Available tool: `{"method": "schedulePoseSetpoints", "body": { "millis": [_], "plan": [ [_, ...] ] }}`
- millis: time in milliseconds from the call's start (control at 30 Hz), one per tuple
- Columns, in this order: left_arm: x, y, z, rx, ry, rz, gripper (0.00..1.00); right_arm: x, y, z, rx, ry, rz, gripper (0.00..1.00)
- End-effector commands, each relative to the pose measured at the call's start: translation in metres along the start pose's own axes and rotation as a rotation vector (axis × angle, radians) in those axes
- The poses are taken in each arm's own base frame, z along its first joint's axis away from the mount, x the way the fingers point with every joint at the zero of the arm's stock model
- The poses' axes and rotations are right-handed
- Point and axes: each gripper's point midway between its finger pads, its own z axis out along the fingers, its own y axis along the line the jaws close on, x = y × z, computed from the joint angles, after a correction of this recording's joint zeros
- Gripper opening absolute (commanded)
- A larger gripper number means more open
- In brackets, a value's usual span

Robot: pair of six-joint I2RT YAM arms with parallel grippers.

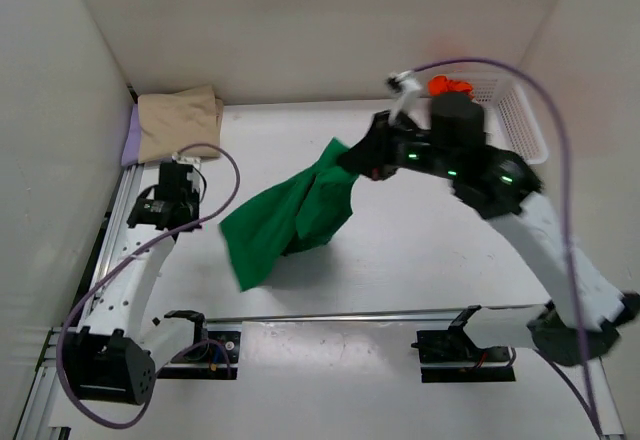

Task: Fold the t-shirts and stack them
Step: Flatten out the tshirt

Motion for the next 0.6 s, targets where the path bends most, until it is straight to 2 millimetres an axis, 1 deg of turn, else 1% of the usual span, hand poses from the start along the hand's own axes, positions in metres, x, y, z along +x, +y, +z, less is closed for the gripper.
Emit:
{"method": "schedulePoseSetpoints", "body": {
  "millis": [0, 33, 67, 133, 167, 200, 233, 267, 300, 333, 367, 400, 433, 467, 500, 533, 567],
  "plan": [
    [-0.043, 0.020, -0.035, -0.031, -0.139, -0.067, 0.10, -0.037, 0.064, -0.065, -0.216, -0.153, -0.053, 0.00],
    [-0.060, 0.024, -0.048, -0.031, -0.192, -0.083, 0.10, -0.042, 0.061, -0.071, -0.193, -0.181, -0.042, 0.00],
    [-0.065, 0.027, -0.050, -0.037, -0.189, -0.089, 0.10, -0.049, 0.055, -0.078, -0.165, -0.220, -0.017, 0.00],
    [-0.072, 0.026, -0.045, -0.037, -0.167, -0.083, 0.10, -0.049, 0.031, -0.071, -0.089, -0.235, 0.027, 0.00],
    [-0.080, 0.024, -0.047, -0.022, -0.175, -0.084, 0.10, -0.042, -0.002, -0.056, 0.005, -0.216, 0.104, 0.00],
    [-0.079, 0.023, -0.044, -0.021, -0.146, -0.075, 0.10, -0.041, -0.025, -0.047, 0.069, -0.220, 0.154, 0.00],
    [-0.087, 0.015, -0.041, -0.005, -0.124, -0.047, 0.10, -0.040, -0.063, -0.032, 0.162, -0.208, 0.241, 0.00],
    [-0.089, 0.011, -0.040, 0.002, -0.103, -0.031, 0.10, -0.034, -0.082, -0.022, 0.192, -0.180, 0.301, 0.00],
    [-0.085, 0.007, -0.040, 0.009, -0.065, -0.009, 0.13, -0.027, -0.094, -0.011, 0.202, -0.146, 0.367, 0.00],
    [-0.086, 0.000, -0.034, 0.028, -0.032, 0.009, 0.19, -0.025, -0.107, -0.002, 0.220, -0.127, 0.420, 0.00],
    [-0.095, -0.004, -0.038, 0.045, -0.042, 0.014, 0.30, -0.017, -0.136, 0.017, 0.274, -0.090, 0.494, 0.00],
    [-0.099, -0.008, -0.038, 0.052, -0.045, 0.024, 0.36, -0.028, -0.144, 0.024, 0.279, -0.107, 0.508, 0.00],
    [-0.098, -0.009, -0.035, 0.052, -0.026, 0.030, 0.43, -0.024, -0.177, 0.045, 0.339, -0.076, 0.547, 0.23],
    [-0.101, -0.017, -0.036, 0.067, -0.032, 0.052, 0.51, -0.030, -0.199, 0.054, 0.397, -0.092, 0.559, 0.41],
    [-0.105, -0.020, -0.037, 0.064, -0.040, 0.060, 0.64, -0.020, -0.224, 0.057, 0.478, -0.037, 0.554, 0.56],
    [-0.103, -0.025, -0.035, 0.072, -0.020, 0.080, 0.68, -0.035, -0.258, 0.070, 0.552, -0.025, 0.553, 0.65],
    [-0.102, -0.036, -0.040, 0.091, -0.010, 0.117, 0.70, -0.037, -0.268, 0.072, 0.606, 0.015, 0.546, 0.67]
  ]
}}
